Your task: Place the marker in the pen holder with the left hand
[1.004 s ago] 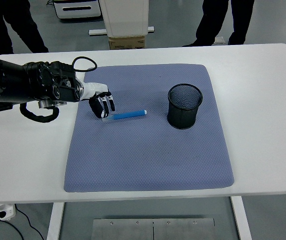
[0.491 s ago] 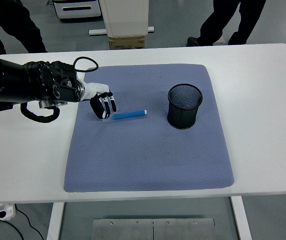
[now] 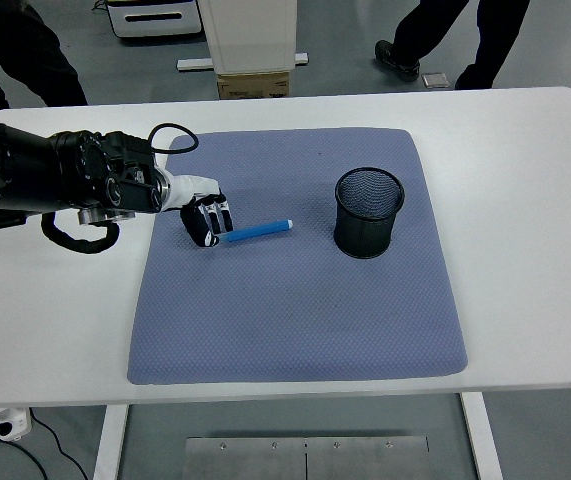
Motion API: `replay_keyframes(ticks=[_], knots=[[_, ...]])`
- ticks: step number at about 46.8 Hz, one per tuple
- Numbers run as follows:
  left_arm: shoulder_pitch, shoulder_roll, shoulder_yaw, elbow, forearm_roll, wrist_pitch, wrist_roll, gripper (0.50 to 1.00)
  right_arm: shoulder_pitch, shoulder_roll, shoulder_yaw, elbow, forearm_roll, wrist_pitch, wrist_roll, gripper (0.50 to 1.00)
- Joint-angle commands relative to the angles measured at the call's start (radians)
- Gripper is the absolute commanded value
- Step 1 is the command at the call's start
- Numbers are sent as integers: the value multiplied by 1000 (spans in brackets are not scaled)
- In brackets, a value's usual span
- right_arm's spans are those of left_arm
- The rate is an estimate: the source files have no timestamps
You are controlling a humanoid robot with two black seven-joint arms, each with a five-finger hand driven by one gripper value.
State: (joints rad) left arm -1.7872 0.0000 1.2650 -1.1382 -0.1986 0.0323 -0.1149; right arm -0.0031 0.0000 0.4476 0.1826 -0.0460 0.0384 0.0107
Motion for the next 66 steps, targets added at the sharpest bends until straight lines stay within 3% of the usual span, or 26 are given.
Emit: replay_keyframes(ticks=[1,51,66], knots=[[2,0,1,0,1,0,1,596,0,0,0,0,0,0,0,1000],[9,0,1,0,22,4,0,596,0,0,0,0,0,0,0,1000],[9,0,2,0,24,6,1,517,0,0,0,0,0,0,0,1000]])
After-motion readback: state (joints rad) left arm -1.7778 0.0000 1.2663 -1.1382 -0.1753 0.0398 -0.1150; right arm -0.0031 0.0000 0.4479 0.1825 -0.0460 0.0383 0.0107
